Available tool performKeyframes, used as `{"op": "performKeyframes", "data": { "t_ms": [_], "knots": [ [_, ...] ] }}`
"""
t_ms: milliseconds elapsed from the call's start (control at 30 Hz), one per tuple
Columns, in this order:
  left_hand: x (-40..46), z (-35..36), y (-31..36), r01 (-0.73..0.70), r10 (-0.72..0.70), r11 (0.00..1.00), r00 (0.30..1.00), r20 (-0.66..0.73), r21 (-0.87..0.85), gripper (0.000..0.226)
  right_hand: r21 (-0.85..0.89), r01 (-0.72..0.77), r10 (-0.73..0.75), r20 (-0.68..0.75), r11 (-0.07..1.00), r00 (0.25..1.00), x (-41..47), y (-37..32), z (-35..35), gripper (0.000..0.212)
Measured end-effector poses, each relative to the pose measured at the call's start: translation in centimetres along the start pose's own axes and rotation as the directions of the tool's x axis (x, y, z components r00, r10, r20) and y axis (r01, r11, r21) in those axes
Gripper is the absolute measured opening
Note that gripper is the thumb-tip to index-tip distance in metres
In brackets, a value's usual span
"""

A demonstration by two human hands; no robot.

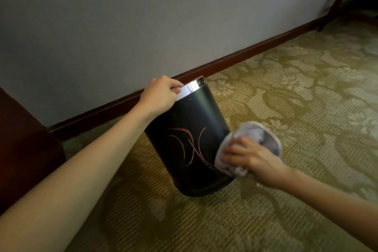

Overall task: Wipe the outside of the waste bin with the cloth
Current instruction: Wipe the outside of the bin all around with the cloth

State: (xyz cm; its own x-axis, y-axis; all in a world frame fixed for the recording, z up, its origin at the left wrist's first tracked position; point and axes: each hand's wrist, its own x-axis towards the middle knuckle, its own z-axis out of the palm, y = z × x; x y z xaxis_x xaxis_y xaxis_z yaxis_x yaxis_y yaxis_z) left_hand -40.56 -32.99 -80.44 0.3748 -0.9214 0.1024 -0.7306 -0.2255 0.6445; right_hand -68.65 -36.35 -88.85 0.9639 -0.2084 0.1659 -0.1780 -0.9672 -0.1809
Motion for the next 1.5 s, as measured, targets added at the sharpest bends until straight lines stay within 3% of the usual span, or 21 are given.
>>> {"op": "performKeyframes", "data": {
  "t_ms": [133,233,333,400,567,633,700,900,967,1033,1133,1200,1267,1433,1500],
  "knots": [
    [0.4,0.8,1.6,-0.014,0.014,0.999,1.000,0.006,0.050,0.026,0.032,-0.105,0.110,-0.269,0.994,0.957,6.6,2.7,-3.6,0.033],
    [0.7,1.0,2.1,-0.016,0.015,0.996,1.000,0.008,0.089,0.026,0.072,-0.167,0.182,-0.370,0.983,0.911,8.7,2.7,-4.0,0.039],
    [1.3,0.4,1.6,0.027,-0.028,0.998,0.999,0.020,0.048,0.026,0.047,-0.116,0.125,-0.335,0.992,0.934,5.8,1.4,-1.6,0.029],
    [1.6,0.0,1.2,0.062,-0.062,0.998,0.998,0.021,0.023,0.026,0.017,-0.097,0.098,-0.237,0.995,0.967,2.7,0.5,0.3,0.035],
    [2.5,-0.3,0.8,0.105,-0.105,0.994,0.994,0.030,-0.002,0.024,-0.066,0.022,-0.019,0.042,0.998,0.999,0.0,0.4,0.0,0.028],
    [2.8,-0.2,0.8,0.115,-0.115,0.993,0.993,0.020,0.002,0.025,-0.030,-0.002,0.002,0.008,1.000,1.000,2.2,1.3,-1.5,0.024],
    [2.9,-0.2,0.9,0.149,-0.148,0.989,0.988,0.032,-0.014,0.026,0.000,-0.042,0.042,-0.123,0.999,0.992,5.5,2.6,-2.8,0.025],
    [3.4,-0.5,0.2,0.250,-0.243,0.965,0.966,0.092,-0.079,0.027,0.088,-0.232,0.248,-0.341,0.969,0.907,8.9,2.4,-1.8,0.046],
    [3.5,-0.9,-0.4,0.278,-0.269,0.957,0.957,0.107,-0.079,0.027,0.065,-0.227,0.235,-0.302,0.972,0.924,6.4,1.3,-0.1,0.042],
    [3.6,-1.1,-0.8,0.288,-0.270,0.948,0.953,0.137,-0.134,0.027,0.018,-0.128,0.129,-0.220,0.992,0.967,3.1,0.6,1.2,0.024],
    [3.8,-0.9,-0.5,0.277,-0.259,0.947,0.958,0.123,-0.163,0.023,-0.058,-0.001,-0.001,-0.026,0.998,1.000,0.1,0.3,0.9,0.046],
    [3.7,-0.5,0.5,0.230,-0.217,0.962,0.971,0.097,-0.149,0.020,-0.080,0.037,-0.037,-0.001,0.996,0.999,0.7,1.0,-0.3,0.033],
    [3.7,0.0,1.5,0.171,-0.162,0.978,0.983,0.083,-0.119,0.022,-0.054,0.019,-0.022,-0.060,0.998,0.998,3.1,1.6,-1.6,0.022],
    [3.9,1.2,2.8,0.119,-0.120,0.993,0.991,0.055,0.012,0.022,0.015,-0.141,0.139,-0.302,0.990,0.943,8.7,2.6,-4.1,0.035],
    [4.1,0.8,2.4,0.148,-0.148,0.989,0.987,0.061,0.011,0.025,0.036,-0.122,0.127,-0.346,0.992,0.930,8.4,2.2,-3.3,0.031]
  ]
}}
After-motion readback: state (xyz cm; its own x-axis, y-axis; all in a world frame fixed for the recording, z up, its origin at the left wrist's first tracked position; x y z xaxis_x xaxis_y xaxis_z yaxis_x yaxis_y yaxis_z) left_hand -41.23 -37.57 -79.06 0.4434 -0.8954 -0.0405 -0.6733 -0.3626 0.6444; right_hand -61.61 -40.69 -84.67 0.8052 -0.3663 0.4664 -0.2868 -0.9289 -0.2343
